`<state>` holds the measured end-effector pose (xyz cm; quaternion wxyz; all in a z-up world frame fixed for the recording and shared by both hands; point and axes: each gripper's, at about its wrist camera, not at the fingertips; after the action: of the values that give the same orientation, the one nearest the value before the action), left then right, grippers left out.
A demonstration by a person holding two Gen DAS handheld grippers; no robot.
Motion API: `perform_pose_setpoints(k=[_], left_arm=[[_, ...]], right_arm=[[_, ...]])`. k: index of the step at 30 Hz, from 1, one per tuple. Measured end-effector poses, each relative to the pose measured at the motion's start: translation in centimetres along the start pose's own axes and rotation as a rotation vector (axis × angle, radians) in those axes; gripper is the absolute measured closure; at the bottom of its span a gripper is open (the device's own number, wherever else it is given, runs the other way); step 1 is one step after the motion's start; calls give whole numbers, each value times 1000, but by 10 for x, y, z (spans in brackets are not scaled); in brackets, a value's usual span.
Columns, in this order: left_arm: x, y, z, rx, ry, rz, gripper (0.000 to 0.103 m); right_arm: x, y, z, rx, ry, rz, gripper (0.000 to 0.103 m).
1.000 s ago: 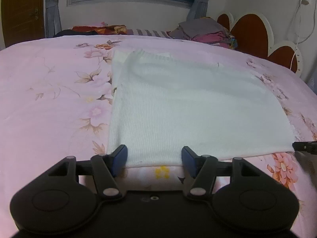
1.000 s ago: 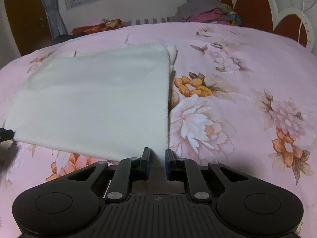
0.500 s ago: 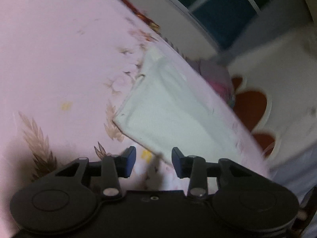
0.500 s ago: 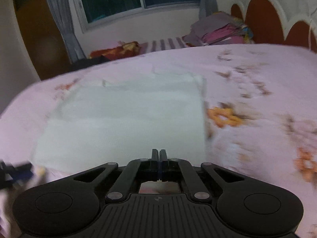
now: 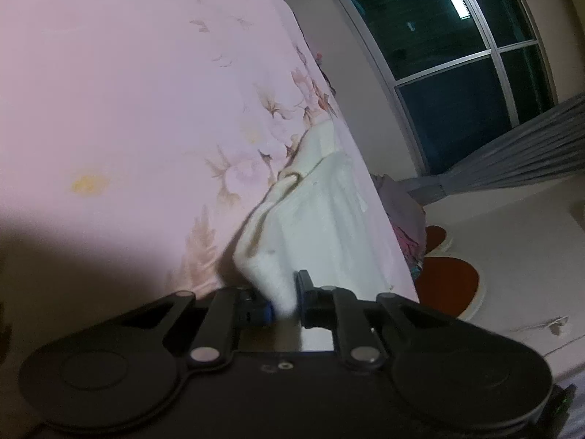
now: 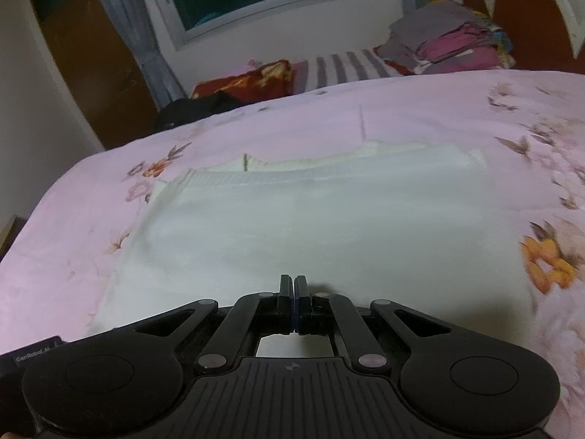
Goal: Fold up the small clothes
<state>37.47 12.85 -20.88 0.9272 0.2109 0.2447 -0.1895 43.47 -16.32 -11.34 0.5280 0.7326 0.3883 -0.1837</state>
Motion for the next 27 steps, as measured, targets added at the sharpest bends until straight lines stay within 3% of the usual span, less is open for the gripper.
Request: perform_pose_setpoints(k=[8,12,16,18,20,21,22,23,24,27], left_arm=[[-18,-23,7,-4,39,39,81],[-6,-10,7,-61,42,86,82],[4,-6,16,-1,100,84,96],[-2,-4,19,2,87,89,96],[-9,-4,20,11,33,107,96],[-10,-6,19,6,6,115,93],[-10,-9,17,-15,8,125,75],[-10,-13,13,-50,34,142,67],[-9,-16,10,-69,30,155,69],[-5,-12,10,-54,58,155,80]], right_arm=[[9,5,6,-31,74,-18,103],[19,8,11,-35,94,-44,103],[39,5,13,-45,81,-110,103],[40,6,13,-40,85,-115,103],[29,11,11,-35,103,-61,103],[27,13,10,-37,106,-40,103],[30,14,9,-42,102,-38,103],[40,13,8,-51,90,-69,103],[50,10,8,-59,77,-105,103],[50,12,6,-63,74,-87,103]])
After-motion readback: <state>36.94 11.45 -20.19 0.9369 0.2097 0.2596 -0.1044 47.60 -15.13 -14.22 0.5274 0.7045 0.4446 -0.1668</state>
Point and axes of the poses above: each gripper's, at about its wrist camera, not at the fingertips, and x roughly the way its jaws point, z to its right, y to its top, and after that the axes turned 3 degrees about y, right-handed
